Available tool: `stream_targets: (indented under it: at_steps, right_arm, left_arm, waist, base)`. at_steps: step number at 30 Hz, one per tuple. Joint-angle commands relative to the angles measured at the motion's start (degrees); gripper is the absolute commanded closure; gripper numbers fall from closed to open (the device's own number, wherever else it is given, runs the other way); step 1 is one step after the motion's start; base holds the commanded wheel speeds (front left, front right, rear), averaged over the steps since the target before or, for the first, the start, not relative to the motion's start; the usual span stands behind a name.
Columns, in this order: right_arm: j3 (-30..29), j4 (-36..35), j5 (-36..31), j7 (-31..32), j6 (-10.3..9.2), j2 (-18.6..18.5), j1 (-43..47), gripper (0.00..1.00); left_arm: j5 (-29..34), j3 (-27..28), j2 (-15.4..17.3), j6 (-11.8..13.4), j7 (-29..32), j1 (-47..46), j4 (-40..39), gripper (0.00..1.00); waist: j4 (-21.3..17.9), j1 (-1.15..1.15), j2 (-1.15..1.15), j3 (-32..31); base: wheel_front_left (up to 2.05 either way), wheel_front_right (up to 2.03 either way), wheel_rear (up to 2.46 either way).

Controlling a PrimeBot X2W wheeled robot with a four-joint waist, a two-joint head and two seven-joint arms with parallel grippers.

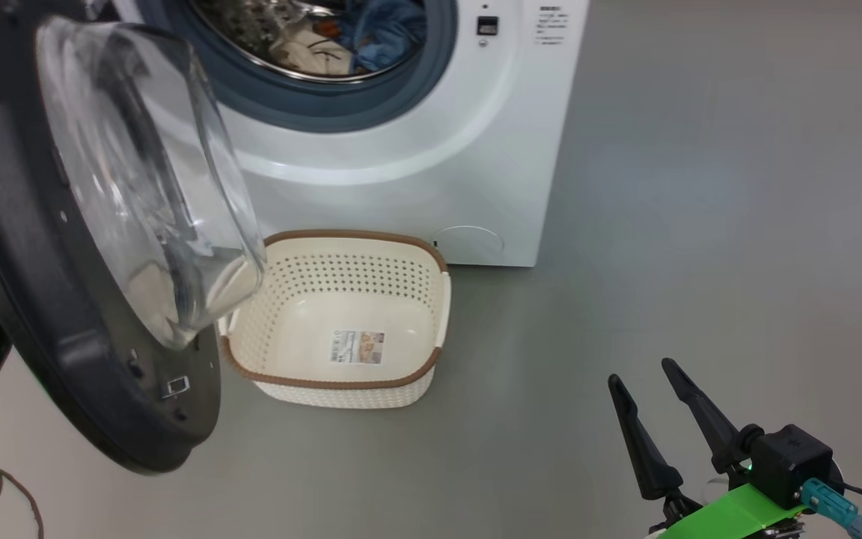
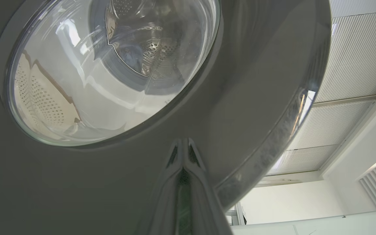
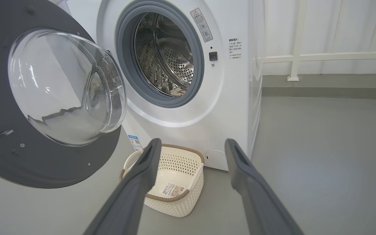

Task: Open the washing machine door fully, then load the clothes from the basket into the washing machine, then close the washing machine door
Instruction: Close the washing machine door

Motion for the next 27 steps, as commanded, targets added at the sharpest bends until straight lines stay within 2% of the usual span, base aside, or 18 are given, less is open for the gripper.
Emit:
stream_targets:
  at_steps: [1, 8, 20, 27]
  right_arm:
    - [1.49, -1.24, 0.33, -0.84, 0.09, 0.17, -0.90, 0.00]
    - [1.73, -0.47, 0.57, -1.60, 0.09, 0.51, -1.62, 0.00]
    - [1.87, 0.98, 1.06, -3.00, 0.09, 0.78, -4.10, 0.00]
    - [2.23, 1.93, 1.32, -3.58, 0.09, 0.92, -5.36, 0.00]
  left_arm:
    - [-0.07, 1.61, 1.87, 0.08, 0.55, -1.03, -2.05, 1.00]
    - [-0.46, 0.73, -0.68, -0.08, -0.08, -1.63, -2.67, 1.00]
    - [-0.33, -1.25, -6.72, -2.89, -2.88, -6.88, 0.00, 1.00]
    - [-0.29, -1.47, -8.72, -4.69, -3.79, -9.71, 3.13, 1.00]
  waist:
    - [-2.08, 0.00, 0.00, -0.04]
    - [-5.87, 0.00, 0.00, 0.92]
    - [-10.75, 0.00, 0.00, 4.02]
    - [-13.25, 0.00, 0.00, 4.81]
  base:
    - [0.00, 0.00, 0.00]
    - [0.00, 0.00, 0.00]
    - [0.00, 0.00, 0.00]
    - [0.00, 0.00, 0.00]
